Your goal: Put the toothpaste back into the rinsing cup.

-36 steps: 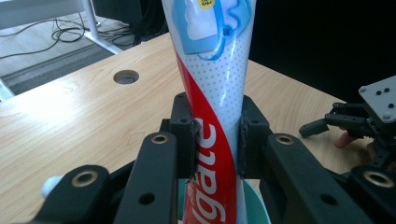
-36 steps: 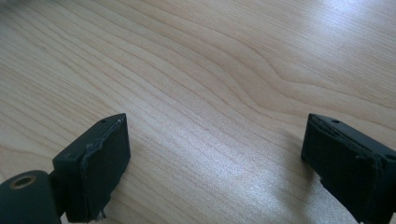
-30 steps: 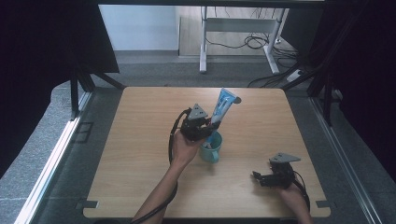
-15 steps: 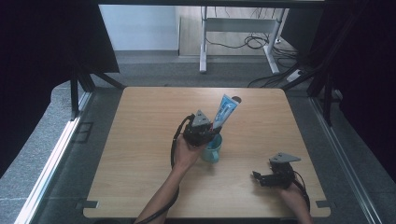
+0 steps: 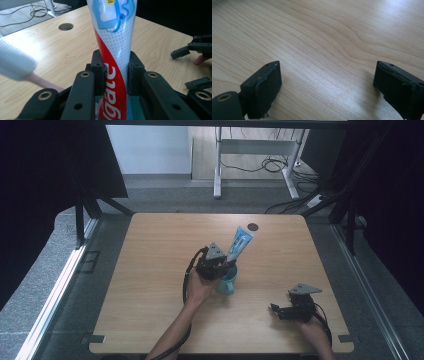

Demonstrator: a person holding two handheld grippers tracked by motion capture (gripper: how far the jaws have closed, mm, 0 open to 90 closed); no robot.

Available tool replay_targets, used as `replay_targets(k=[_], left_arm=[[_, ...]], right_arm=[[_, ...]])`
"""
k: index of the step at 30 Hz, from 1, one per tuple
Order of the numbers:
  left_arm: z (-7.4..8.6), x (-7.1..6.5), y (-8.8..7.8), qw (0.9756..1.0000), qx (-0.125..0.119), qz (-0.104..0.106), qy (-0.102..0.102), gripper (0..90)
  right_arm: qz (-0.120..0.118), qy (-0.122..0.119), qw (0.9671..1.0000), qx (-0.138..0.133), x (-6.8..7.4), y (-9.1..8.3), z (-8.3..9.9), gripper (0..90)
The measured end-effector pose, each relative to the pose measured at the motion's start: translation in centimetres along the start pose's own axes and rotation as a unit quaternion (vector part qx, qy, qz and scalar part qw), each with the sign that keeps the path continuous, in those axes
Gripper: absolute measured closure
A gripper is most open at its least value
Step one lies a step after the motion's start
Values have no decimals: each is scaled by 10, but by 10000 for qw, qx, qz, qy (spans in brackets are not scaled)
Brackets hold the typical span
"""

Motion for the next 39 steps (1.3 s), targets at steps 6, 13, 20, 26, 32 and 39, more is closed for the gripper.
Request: replay_targets(k=[6,13,20,26,32,39], left_arm=[[4,-2,4,10000,91,-29,-1,722],[4,-3,4,9998,168,-80,52,719],[6,-3,4,9999,136,-67,-8,716],[9,-2,3,9999,122,8,-67,714],[12,-3,2,9999,151,17,-62,711],[18,-3,2,9997,239,19,-80,706]], right_arm=[[2,-5,10000,2,0,0,0,75],[0,-6,10000,-2,0,0,0,75],[-5,-5,10000,-2,0,0,0,75],[1,5,10000,3,0,0,0,75],[-3,8,10000,1,0,0,0,75],[-10,11,10000,0,0,0,0,75]])
Point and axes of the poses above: each handheld gripper's, and its own axes: y roughly forward along the jaws, z roughly out of its underside, x roughly to its left, the point moved 6 cm from there along y, roughly forward along the jaws, and after that the axes turned 4 degrees about y, right-handed, at the moved point
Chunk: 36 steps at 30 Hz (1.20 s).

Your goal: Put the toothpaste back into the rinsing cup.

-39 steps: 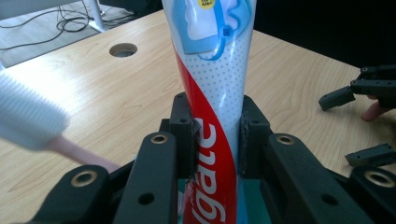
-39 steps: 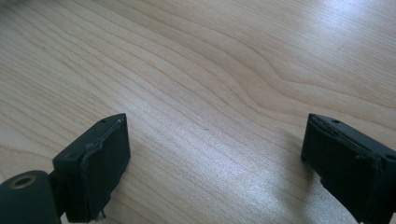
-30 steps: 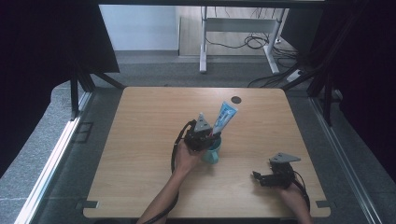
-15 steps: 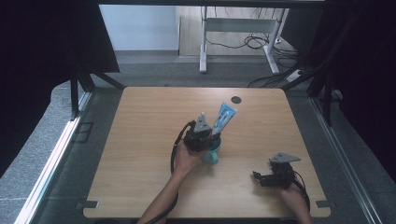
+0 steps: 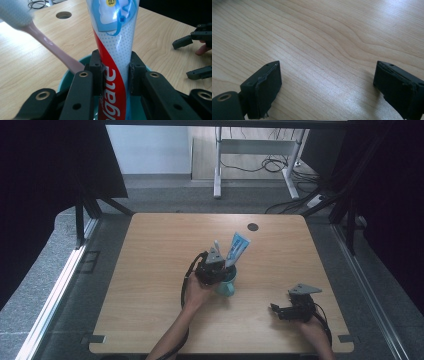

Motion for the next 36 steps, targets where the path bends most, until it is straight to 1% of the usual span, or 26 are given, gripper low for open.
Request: replay_targets(k=[3,9,10,13,17,20,22,25,28,29,30,31,36], left_arm=[[3,0,0,10000,62,11,-19,703],[8,0,1,9997,232,19,30,690],[7,0,1,9998,216,3,-24,687],[7,0,0,9996,271,27,-17,683],[5,0,-1,9993,351,56,-67,664],[3,0,-2,9993,342,61,-96,649],[2,0,-4,9994,334,42,-81,636],[0,1,-6,9996,291,19,-53,605],[-2,0,-9,9997,201,38,-111,564],[-3,1,-10,9997,217,47,-75,546],[-3,0,-11,9997,216,49,-105,527],[-3,0,-12,9996,248,57,-85,503],[-3,-1,-14,9995,327,-22,26,392]], right_arm=[[4,6,10000,7,0,0,0,75],[13,-6,10000,-1,0,0,0,75],[9,-8,10000,0,0,0,0,75],[9,-8,10000,0,0,0,0,75],[10,6,10000,6,0,0,0,75],[8,1,10000,3,0,0,0,75],[5,2,10000,-1,0,0,0,75],[12,-1,10000,2,0,0,0,75],[3,-2,10000,-1,0,0,0,75],[9,-3,10000,2,0,0,0,75],[6,-2,10000,-2,0,0,0,75],[8,-3,10000,1,0,0,0,75],[3,-2,10000,-3,0,0,0,75]])
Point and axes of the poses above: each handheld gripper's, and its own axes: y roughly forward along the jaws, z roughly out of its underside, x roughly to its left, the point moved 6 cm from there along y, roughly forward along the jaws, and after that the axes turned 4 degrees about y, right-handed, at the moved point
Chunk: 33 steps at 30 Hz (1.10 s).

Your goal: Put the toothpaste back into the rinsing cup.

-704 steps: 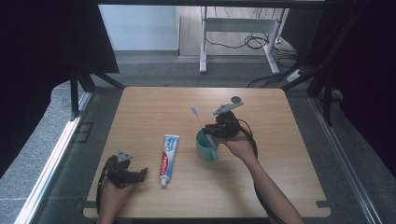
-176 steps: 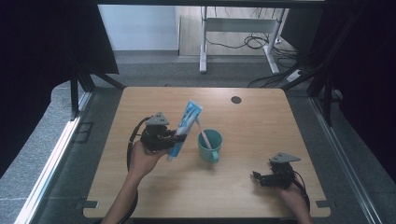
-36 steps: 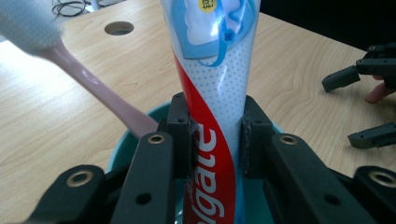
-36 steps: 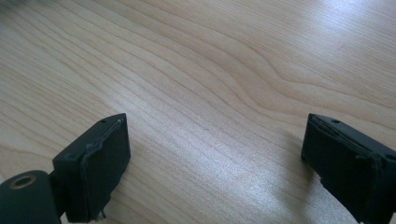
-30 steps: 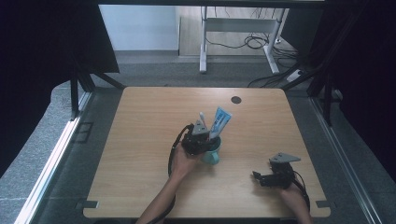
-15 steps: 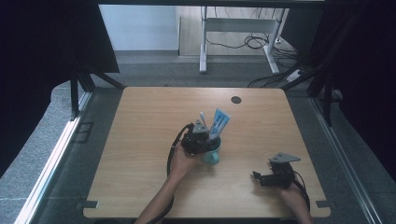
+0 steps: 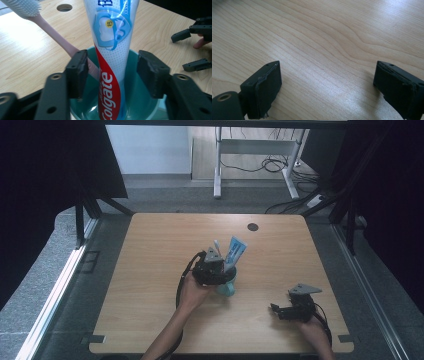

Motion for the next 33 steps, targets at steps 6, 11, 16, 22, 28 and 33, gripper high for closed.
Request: replay_targets(k=[6,11,16,22,28,33], left_arm=[[1,-1,-3,9998,159,-64,81,243],[1,-1,-8,9997,181,-66,148,153],[1,1,-14,9997,212,-31,104,130],[2,2,-20,9997,232,-1,101,56],[5,5,-27,9997,224,-23,73,0],[8,8,-33,9998,186,-53,56,0]], right_arm=[[12,-6,10000,11,0,0,0,75],[18,-18,10000,2,0,0,0,75],[6,-9,10000,2,0,0,0,75],[8,-9,10000,4,0,0,0,75],[12,-7,10000,6,0,0,0,75],[13,-6,10000,5,0,0,0,75]])
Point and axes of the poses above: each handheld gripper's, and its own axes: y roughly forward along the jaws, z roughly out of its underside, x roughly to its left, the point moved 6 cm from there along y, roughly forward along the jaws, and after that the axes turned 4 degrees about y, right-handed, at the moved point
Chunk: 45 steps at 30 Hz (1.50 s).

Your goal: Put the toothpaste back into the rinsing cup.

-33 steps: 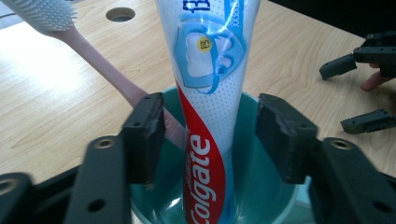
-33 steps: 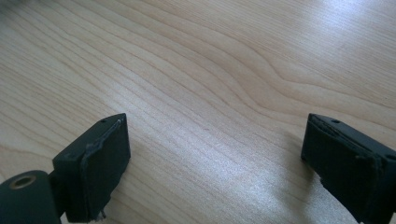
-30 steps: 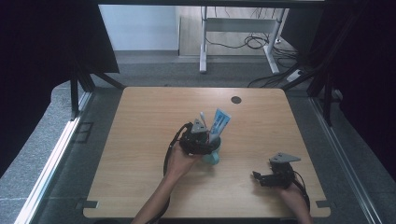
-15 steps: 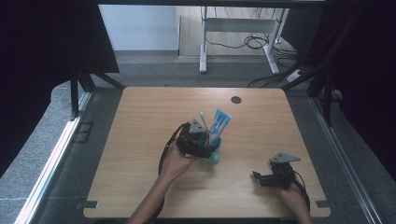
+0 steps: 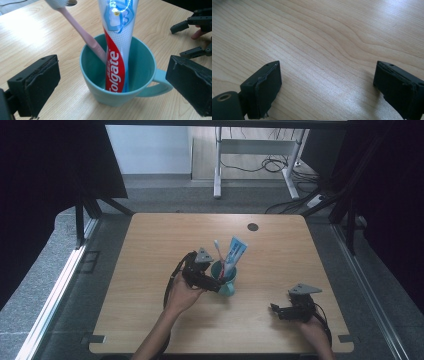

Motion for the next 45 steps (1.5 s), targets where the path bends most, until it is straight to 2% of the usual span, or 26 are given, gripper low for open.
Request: replay_targets(k=[14,32,45], left_arm=[[19,13,-18,9999,7,-135,-9,0],[67,36,-40,9986,100,-442,-267,0],[96,45,-54,9966,211,-685,-414,0]], right_arm=[[0,3,10000,-5,0,0,0,75],[0,13,10000,4,0,0,0,75],[0,7,10000,7,0,0,0,75]])
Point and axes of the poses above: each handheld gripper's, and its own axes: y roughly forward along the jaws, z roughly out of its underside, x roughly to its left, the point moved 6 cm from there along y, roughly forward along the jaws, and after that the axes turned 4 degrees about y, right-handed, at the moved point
